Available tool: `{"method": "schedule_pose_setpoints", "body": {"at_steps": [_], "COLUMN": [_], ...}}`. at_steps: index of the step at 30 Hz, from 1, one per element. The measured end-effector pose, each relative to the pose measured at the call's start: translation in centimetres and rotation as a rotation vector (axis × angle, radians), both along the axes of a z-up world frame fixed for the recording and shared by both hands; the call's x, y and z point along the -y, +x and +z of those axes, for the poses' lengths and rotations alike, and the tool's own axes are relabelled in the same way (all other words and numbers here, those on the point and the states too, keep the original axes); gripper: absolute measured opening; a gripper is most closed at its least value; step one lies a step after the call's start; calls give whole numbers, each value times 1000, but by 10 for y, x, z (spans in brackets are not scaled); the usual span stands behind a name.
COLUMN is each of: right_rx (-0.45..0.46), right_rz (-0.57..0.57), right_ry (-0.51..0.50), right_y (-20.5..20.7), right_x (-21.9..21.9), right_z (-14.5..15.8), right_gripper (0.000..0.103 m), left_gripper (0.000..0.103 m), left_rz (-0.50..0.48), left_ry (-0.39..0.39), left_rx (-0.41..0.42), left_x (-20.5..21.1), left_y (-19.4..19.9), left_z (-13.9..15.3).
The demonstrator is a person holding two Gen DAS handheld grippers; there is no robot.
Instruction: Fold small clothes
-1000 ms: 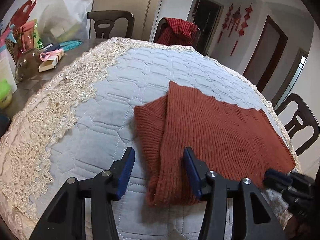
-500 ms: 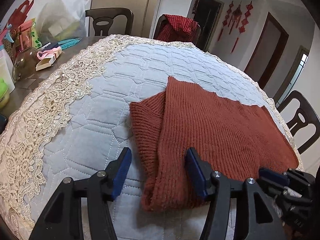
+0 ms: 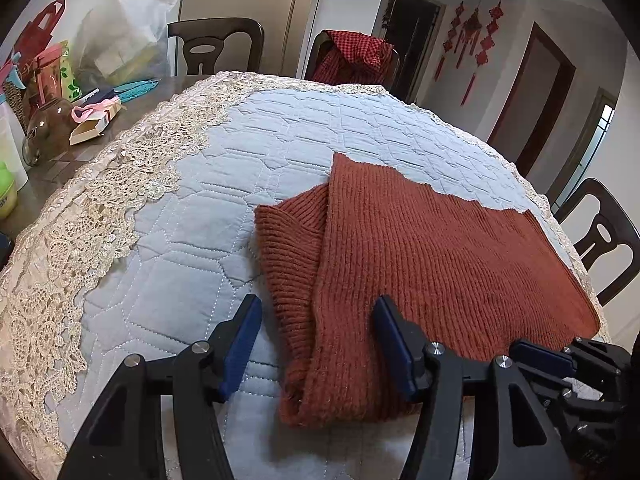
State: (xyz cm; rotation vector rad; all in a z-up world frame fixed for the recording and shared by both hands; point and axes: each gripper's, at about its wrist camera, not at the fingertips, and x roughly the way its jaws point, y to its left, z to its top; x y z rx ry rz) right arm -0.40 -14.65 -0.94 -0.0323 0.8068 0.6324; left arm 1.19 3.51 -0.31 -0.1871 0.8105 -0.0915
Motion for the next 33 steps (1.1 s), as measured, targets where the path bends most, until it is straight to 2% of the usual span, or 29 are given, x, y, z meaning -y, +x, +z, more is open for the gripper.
{"method": "schedule_pose_setpoints", "body": {"at_steps": [8, 19, 25, 29, 33], "right_rx": [18, 0, -16, -13, -10], "right_rz": [-76, -162, -169, -157, -156], "right_ry": [14, 24, 45, 47, 49], "right_y": [5, 32, 35, 30, 27], "right_x": [17, 32, 35, 35, 36], "right_z": [8, 7, 6, 5, 4], "right_gripper": [21, 21, 23, 29, 31], "left_gripper": [63, 66, 66, 69, 72], "left_rz": [-2, -5, -7, -13, -29], "left_ry": [6, 6, 8, 7, 0], "left_rx": [3, 3, 3, 1, -2], "left_x": [1, 1, 2, 2, 4], "left_y": [0, 0, 1, 3, 10], "left_z": [0, 0, 0, -1, 0]}}
